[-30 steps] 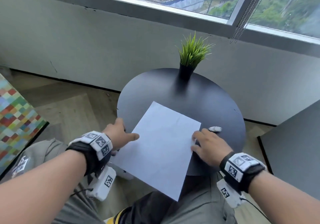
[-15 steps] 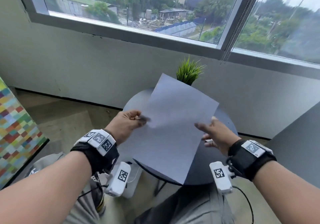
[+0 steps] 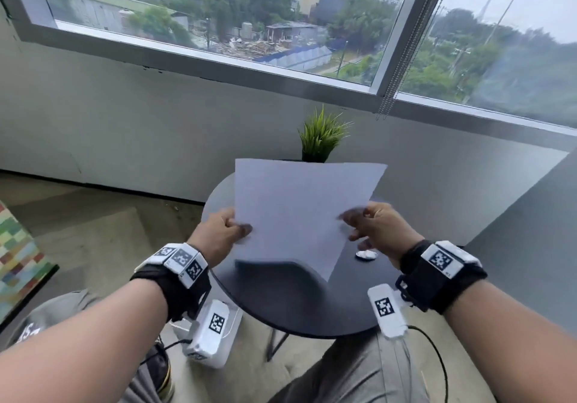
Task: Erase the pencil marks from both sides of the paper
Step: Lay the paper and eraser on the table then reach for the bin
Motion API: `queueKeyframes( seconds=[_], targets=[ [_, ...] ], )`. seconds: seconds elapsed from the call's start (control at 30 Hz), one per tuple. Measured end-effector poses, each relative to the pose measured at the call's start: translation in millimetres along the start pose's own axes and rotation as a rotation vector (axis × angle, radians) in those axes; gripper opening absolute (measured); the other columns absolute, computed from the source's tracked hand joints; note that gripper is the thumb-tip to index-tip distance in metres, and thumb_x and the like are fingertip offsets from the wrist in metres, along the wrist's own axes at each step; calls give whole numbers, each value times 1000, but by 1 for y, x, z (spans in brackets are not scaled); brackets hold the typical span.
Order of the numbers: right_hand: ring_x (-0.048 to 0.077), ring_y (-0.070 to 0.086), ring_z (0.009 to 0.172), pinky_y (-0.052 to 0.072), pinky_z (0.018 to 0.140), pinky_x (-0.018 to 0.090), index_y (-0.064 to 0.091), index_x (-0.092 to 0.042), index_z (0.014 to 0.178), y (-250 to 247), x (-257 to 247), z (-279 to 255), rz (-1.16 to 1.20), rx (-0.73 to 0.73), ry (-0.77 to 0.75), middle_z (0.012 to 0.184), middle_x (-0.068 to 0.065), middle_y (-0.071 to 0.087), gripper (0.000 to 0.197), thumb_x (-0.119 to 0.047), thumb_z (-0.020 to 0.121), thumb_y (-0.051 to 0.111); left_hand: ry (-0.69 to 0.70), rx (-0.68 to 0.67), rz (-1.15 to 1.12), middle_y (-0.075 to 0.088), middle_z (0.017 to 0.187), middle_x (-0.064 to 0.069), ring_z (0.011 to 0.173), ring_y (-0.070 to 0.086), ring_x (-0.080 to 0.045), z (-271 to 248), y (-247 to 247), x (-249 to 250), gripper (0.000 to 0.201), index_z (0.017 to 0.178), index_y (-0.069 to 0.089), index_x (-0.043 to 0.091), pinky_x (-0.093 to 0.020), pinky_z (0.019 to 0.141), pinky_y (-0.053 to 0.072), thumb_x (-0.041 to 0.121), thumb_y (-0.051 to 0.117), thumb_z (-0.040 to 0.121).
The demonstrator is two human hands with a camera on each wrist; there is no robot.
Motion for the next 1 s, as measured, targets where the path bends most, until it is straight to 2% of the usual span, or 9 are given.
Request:
queueKeyframes(
  seconds=[0.2, 0.27, 0.43, 0.5, 0.6, 0.67, 0.77, 0.87, 1.0],
  targets=[
    [24, 64, 55, 53, 51, 29, 56, -11, 86, -22, 42, 39, 455, 239, 214, 69, 11, 56, 11, -10, 97, 56, 334, 274, 432, 44, 125, 0, 117, 44, -17, 7, -8, 70, 57, 138, 45, 34, -33, 105, 36, 31, 70, 87],
    [19, 64, 49, 53, 45, 26, 53, -9, 86, -20, 71, 51, 577, 265, 293, 69, 13, 53, 13, -7, 99, 51, 419, 177, 688, 36, 134, 3, 127, 36, -20, 6, 16, 76, 65, 142, 38, 41, -34, 109, 33, 33, 70, 86],
    [14, 66, 45, 53, 40, 24, 51, -9, 91, -10, 112, 74, 744, 269, 392, 77, 13, 56, 11, -7, 101, 47, 312, -261, 1081, -5, 159, 9, 134, 40, -18, 22, 83, 26, 95, 147, -3, 60, -32, 104, 40, 29, 64, 88],
    [15, 66, 47, 53, 42, 25, 50, -9, 94, -5, 113, 76, 710, 210, 401, 78, 12, 56, 6, -11, 100, 51, 291, -279, 1016, -2, 160, 11, 133, 44, -15, 39, 95, 24, 80, 146, 10, 63, -30, 105, 38, 29, 58, 92],
    [16, 56, 49, 48, 47, 26, 49, -12, 94, -10, 114, 78, 415, 100, 376, 81, 11, 60, 17, -26, 98, 59, 294, -212, 935, 40, 144, 11, 128, 47, -12, 70, 104, 29, 33, 126, 57, 52, -22, 101, 34, 35, 51, 99],
    [17, 53, 57, 47, 56, 31, 54, -14, 92, -26, 112, 79, -25, 14, 283, 87, 7, 62, 25, -36, 92, 66, 279, -224, 949, 51, 130, 11, 123, 49, -12, 91, 110, 25, 23, 116, 66, 46, -22, 100, 36, 40, 52, 99],
    [17, 55, 96, 49, 89, 38, 59, -35, 104, -37, 125, 76, -905, -220, 129, 106, -5, 53, 29, -47, 80, 69, 261, -279, 960, 57, 127, 7, 123, 51, -15, 118, 114, 19, 23, 115, 69, 43, -26, 106, 36, 38, 55, 97],
    [18, 52, 95, 48, 88, 37, 52, -36, 96, -33, 135, 72, -996, -314, 38, 98, -10, 46, 14, -42, 87, 61, 242, -338, 990, 56, 131, 5, 127, 50, -15, 139, 115, 10, 27, 118, 67, 43, -28, 111, 33, 33, 55, 96],
    [16, 55, 84, 48, 78, 33, 56, -25, 90, -43, 112, 105, -957, -242, -61, 88, -10, 56, 17, -41, 93, 59, 190, -470, 1095, 40, 145, 9, 137, 39, -14, 151, 116, -5, 47, 127, 59, 45, -27, 115, 25, 15, 47, 92]
  ],
)
Point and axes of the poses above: each hand's wrist, its own z-axis towards the middle knuckle, its own y-axis out of the palm, x = y × z, the point moved 8 cm from there along z, towards the middle knuckle
